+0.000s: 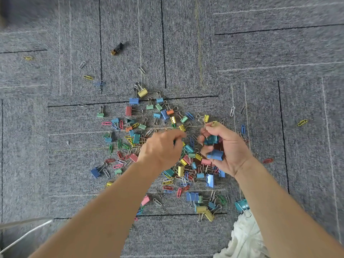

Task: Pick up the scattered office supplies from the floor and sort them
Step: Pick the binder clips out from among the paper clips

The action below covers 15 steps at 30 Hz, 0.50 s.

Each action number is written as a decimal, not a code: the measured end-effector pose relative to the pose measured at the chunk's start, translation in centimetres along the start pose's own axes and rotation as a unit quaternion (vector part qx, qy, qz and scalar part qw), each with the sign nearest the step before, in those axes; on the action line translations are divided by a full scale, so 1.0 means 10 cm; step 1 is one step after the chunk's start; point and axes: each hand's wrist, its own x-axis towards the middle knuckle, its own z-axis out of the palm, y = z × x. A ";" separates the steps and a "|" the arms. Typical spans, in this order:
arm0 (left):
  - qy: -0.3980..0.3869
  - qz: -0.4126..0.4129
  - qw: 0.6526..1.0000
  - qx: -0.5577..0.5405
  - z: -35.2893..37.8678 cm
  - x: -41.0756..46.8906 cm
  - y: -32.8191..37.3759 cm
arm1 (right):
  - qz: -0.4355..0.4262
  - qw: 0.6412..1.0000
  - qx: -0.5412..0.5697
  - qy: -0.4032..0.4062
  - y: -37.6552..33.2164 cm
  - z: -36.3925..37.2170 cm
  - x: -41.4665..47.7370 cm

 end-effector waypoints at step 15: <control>-0.009 0.003 0.964 0.267 0.06 -0.06 0.03 | -0.060 0.942 -0.317 0.091 0.01 0.03 0.00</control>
